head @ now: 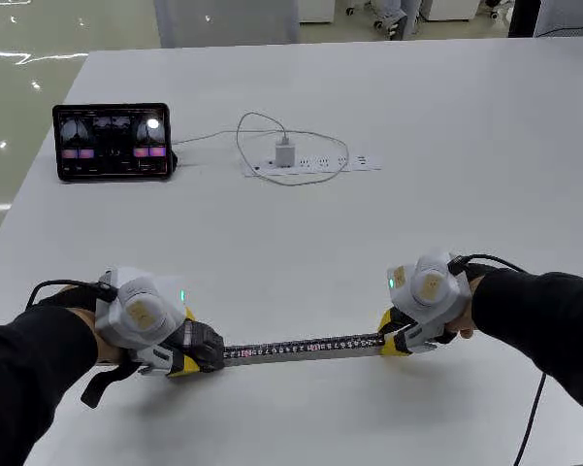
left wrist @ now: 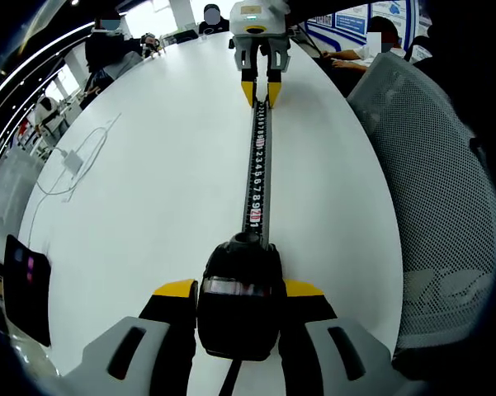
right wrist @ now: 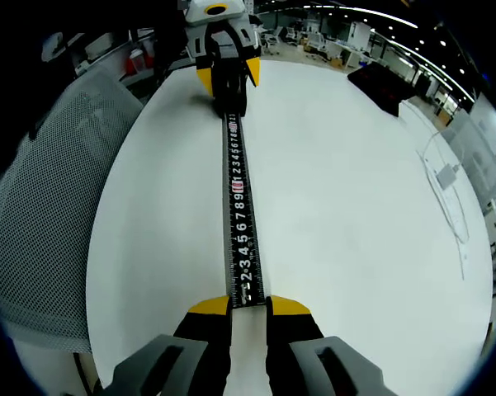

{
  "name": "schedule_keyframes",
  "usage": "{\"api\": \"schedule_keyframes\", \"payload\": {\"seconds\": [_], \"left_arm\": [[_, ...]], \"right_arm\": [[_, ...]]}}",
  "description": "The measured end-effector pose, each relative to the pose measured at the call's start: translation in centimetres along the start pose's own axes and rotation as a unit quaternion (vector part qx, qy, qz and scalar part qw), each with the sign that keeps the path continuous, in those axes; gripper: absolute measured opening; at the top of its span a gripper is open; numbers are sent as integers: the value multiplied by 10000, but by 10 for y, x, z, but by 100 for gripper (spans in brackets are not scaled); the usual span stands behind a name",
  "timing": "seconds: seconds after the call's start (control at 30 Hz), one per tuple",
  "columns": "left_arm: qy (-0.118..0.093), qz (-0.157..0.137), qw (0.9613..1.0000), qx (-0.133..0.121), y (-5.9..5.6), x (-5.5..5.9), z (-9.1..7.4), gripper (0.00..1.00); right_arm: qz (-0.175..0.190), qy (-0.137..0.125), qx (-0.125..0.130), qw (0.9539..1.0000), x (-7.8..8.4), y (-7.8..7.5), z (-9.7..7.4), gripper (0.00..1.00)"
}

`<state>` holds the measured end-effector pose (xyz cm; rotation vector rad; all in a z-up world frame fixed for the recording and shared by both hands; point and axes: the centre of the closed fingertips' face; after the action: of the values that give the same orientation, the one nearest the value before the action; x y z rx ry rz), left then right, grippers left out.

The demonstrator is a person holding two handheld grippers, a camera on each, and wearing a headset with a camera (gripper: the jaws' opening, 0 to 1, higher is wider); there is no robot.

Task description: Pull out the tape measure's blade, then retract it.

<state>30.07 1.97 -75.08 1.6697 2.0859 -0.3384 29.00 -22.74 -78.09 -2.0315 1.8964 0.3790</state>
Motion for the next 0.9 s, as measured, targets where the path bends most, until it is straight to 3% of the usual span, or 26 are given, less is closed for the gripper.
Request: {"api": "schedule_keyframes", "payload": {"seconds": [0.27,0.43,0.7,0.9], "left_arm": [[74,-37,10000,16,0,1,-4,34],[6,-46,10000,-34,3,0,-10,34],[-160,-265,9995,45,1,-5,-19,50],[-393,-406,9984,29,-1,-14,-21,59]], "right_arm": [[-149,118,63,9998,2,-1,-1,13],[-77,105,111,9999,2,-5,-8,17],[-41,25,129,9999,-5,-5,-17,26],[247,-10,131,9996,-5,2,-21,32]]}}
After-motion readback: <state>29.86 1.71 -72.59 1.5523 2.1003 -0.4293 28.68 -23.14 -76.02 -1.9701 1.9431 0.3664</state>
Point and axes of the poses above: the centre of the closed fingertips' face, and the gripper's own axes: z roughly forward along the fingers, y roughly to its left, x roughly out of its underside, and after that the axes turned 7 degrees about -z, right-handed
